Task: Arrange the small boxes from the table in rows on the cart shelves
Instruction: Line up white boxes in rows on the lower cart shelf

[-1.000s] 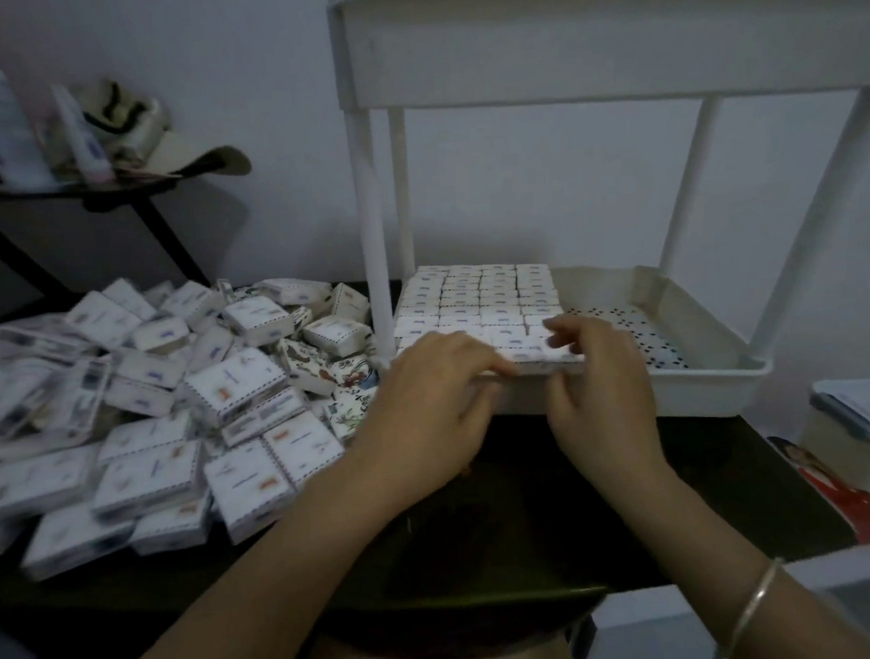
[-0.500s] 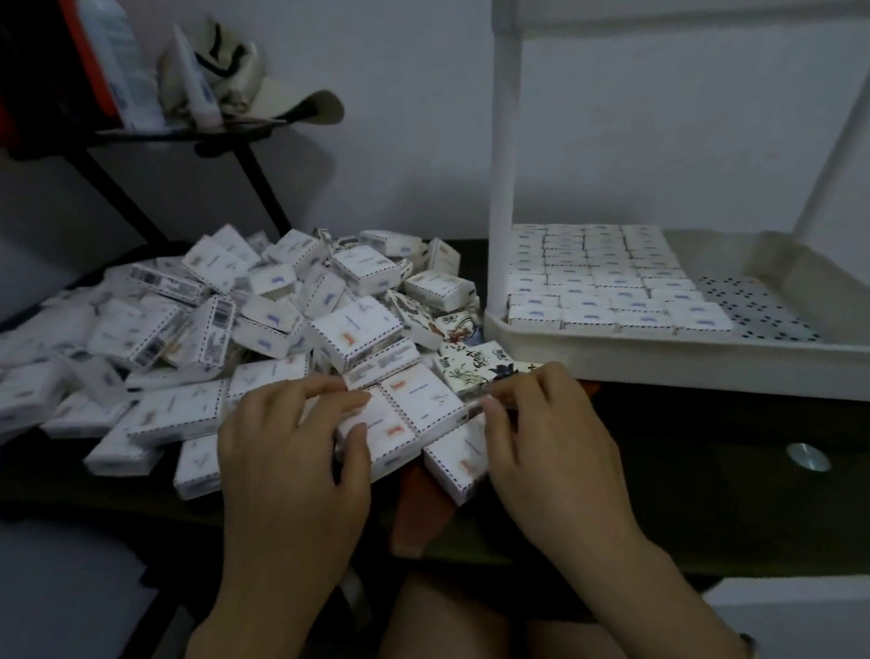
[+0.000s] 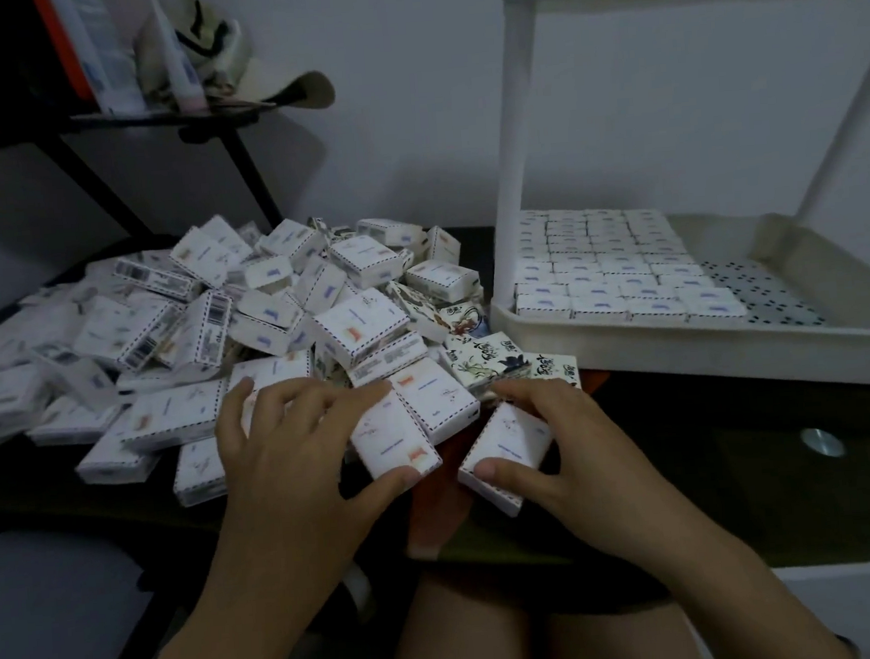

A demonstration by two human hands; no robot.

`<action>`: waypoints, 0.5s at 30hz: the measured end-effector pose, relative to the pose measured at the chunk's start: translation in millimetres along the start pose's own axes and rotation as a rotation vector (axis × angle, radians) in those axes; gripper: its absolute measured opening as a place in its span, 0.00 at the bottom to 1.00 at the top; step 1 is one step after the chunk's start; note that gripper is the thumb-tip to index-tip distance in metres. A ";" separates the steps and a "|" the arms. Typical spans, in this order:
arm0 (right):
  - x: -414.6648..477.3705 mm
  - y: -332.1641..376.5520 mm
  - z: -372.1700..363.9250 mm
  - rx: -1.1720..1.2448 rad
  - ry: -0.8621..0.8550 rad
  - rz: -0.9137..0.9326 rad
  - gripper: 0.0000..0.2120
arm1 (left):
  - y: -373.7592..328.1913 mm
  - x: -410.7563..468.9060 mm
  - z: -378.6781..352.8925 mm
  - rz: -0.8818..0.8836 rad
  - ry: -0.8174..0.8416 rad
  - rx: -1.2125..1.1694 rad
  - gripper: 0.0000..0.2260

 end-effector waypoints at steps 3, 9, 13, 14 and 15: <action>-0.7 -12.9 8.2 0.059 0.005 -0.066 0.31 | -6.6 0.9 -2.6 -0.011 0.014 -0.019 0.33; -5.7 -26.6 34.7 -0.281 0.005 -0.116 0.28 | -24.7 6.2 -9.5 -0.043 0.032 -0.265 0.32; -14.5 -23.2 41.4 -0.427 -0.055 -0.058 0.25 | -43.4 13.1 -14.8 -0.074 0.060 -0.497 0.28; -17.0 -22.9 42.1 -0.447 -0.062 -0.050 0.30 | -48.4 15.6 -16.5 -0.062 0.090 -0.574 0.27; -20.2 -23.6 42.6 -0.468 -0.064 -0.055 0.37 | -53.1 18.3 -18.8 -0.040 0.124 -0.650 0.26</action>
Point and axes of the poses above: each hand's wrist, its own x-axis towards the middle knuckle, its own z-axis out of the back of the hand, y = z × x, the point moved 10 cm from there along x, towards the middle knuckle
